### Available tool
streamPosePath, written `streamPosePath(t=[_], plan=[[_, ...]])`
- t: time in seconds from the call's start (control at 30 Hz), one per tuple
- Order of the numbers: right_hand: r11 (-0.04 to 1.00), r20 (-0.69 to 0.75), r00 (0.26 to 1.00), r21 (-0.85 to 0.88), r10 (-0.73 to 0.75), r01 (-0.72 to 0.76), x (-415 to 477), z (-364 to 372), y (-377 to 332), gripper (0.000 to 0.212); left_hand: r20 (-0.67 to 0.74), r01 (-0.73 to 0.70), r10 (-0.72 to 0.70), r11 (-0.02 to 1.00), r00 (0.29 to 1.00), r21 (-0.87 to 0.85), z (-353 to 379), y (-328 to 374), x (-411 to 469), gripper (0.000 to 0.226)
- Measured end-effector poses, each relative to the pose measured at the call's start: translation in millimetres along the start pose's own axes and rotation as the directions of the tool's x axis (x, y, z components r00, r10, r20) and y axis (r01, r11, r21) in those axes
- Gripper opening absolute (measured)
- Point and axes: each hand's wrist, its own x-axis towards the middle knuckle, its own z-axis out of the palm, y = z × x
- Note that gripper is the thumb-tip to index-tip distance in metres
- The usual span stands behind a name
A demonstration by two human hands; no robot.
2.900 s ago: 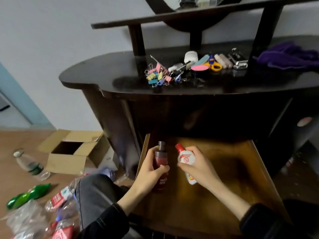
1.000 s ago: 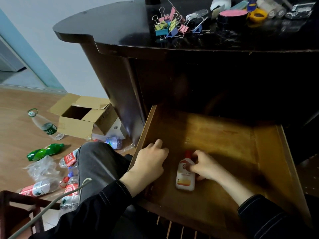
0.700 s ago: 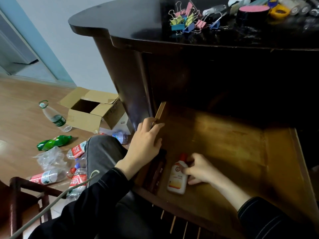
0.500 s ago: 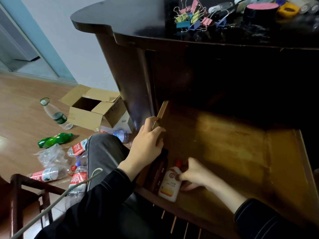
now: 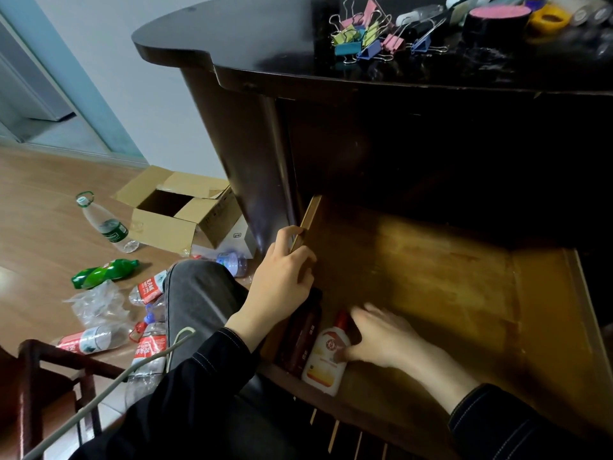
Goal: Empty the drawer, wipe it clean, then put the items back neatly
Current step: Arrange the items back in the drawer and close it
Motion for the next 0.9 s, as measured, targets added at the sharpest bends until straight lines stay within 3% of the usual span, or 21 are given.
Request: streamPosePath(t=[0.17, 0.3, 0.57, 0.7, 0.8, 0.9], plan=[[0.987, -0.193, 0.969, 0.014, -0.152, 0.158, 14.5, -12.4, -14.3, 0.095, -0.005, -0.008, 0.008, 1.0, 1.0, -0.011, 1.4, -2.0, 1.0, 0.016], [0.963, -0.139, 0.953, -0.044, -0.27, 0.266, 25.0, -9.2, -24.5, 0.096, -0.012, -0.009, 0.009, 1.0, 1.0, -0.021, 2.4, -3.3, 1.1, 0.016], [0.954, -0.237, 0.924, -0.081, -0.299, 0.288, 22.0, -2.5, -27.3, 0.085, -0.016, 0.004, -0.004, 0.999, 1.0, -0.032, 2.6, -3.2, 1.1, 0.017], [0.953, -0.207, 0.931, -0.097, -0.302, 0.287, 20.0, -6.7, -28.0, 0.087, -0.013, 0.0, 0.0, 0.999, 1.0, -0.034, 1.6, -2.0, 1.0, 0.017], [0.959, -0.16, 0.946, -0.023, -0.283, 0.283, 17.4, -21.1, -21.1, 0.103, -0.011, -0.009, 0.009, 0.999, 1.0, -0.04, 0.8, -2.1, 0.8, 0.017], [0.955, -0.065, 0.965, -0.175, -0.254, 0.24, 8.1, -28.7, -6.4, 0.114, -0.009, -0.011, 0.011, 0.999, 1.0, -0.031, 0.8, -2.4, 0.9, 0.018]])
